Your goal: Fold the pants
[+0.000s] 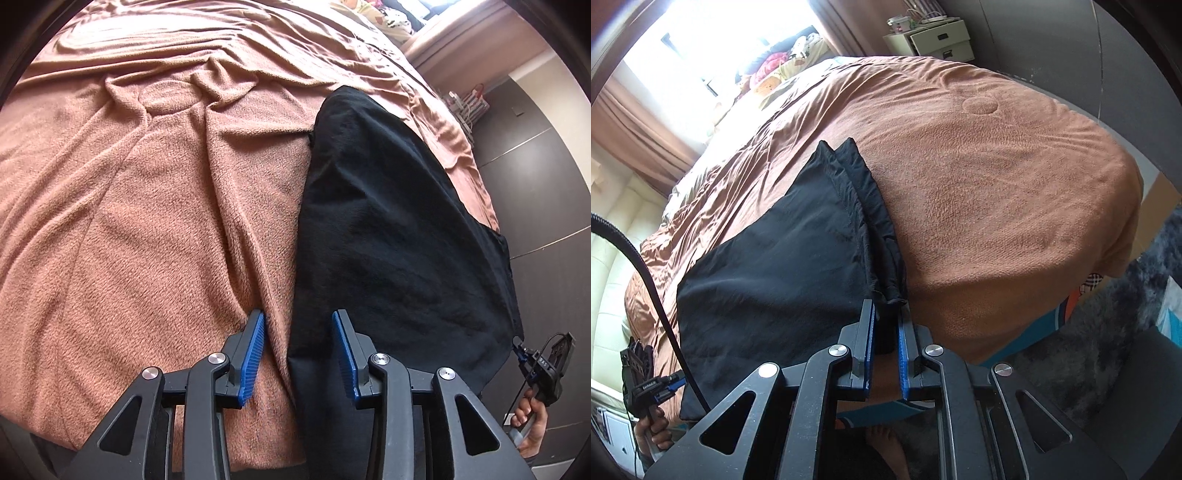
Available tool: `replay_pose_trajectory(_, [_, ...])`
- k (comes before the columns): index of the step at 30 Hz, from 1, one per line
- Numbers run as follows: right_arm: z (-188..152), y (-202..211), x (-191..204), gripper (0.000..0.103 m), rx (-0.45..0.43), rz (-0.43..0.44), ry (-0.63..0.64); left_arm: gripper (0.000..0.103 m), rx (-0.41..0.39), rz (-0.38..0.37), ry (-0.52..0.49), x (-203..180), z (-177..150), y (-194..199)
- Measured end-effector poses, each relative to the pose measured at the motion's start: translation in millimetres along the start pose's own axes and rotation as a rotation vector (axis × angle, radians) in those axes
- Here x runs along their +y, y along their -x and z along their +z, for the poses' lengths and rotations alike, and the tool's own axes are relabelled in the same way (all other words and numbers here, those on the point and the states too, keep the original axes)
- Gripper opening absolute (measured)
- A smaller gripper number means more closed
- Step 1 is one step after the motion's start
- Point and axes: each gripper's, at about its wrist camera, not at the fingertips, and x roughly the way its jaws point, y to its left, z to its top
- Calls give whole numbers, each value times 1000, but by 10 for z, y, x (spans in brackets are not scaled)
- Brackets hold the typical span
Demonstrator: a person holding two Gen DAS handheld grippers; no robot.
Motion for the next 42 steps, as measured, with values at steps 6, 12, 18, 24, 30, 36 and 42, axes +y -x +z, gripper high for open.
replay_pose_trajectory(6, [-33, -58, 5, 8, 19, -5, -3, 39, -61, 8, -24, -93, 128, 172])
replay_pose_trajectory(12, [-39, -68, 16, 8, 25, -4, -8, 39, -42, 8, -46, -142, 267, 71])
replay_pose_trajectory(18, [-53, -61, 8, 9, 24, 7, -4, 39, 9, -35, -28, -75, 244, -159])
replay_pose_trajectory(24, [-141, 57, -100, 43, 4, 82, -55, 39, 60, -115, -25, -34, 51, -131])
replay_pose_trajectory(30, [-297, 58, -257, 59, 27, 299, -167, 39, 98, -142, -26, -39, -84, -70])
replay_pose_trajectory(36, [-447, -318, -209, 59, 112, 451, -238, 7, 66, -106, -16, -74, -137, -37])
replay_pose_trajectory(42, [-429, -630, -244, 59, 105, 470, -301, 5, -10, -101, -12, -79, -104, 228])
